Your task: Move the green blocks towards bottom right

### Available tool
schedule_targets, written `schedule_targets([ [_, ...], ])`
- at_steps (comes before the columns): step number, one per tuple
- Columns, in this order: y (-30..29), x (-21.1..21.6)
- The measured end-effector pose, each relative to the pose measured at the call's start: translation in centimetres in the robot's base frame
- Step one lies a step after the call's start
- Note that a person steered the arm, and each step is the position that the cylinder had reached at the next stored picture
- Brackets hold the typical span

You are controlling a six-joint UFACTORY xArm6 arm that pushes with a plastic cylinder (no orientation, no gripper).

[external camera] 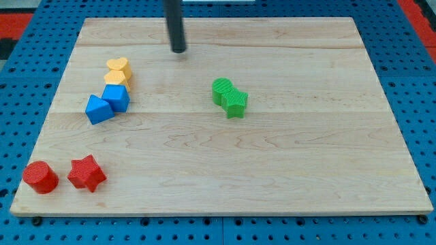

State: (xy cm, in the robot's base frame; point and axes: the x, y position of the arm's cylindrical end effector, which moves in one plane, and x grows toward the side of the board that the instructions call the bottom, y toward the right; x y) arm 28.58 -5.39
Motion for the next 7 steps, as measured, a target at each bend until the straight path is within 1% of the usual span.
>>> schedule_targets([
  [1, 2.6, 1.7],
  [3, 2.8, 8.4],
  [4, 4.6, 10.1],
  [6, 4.9, 10.1],
  [7, 6.1, 10.1],
])
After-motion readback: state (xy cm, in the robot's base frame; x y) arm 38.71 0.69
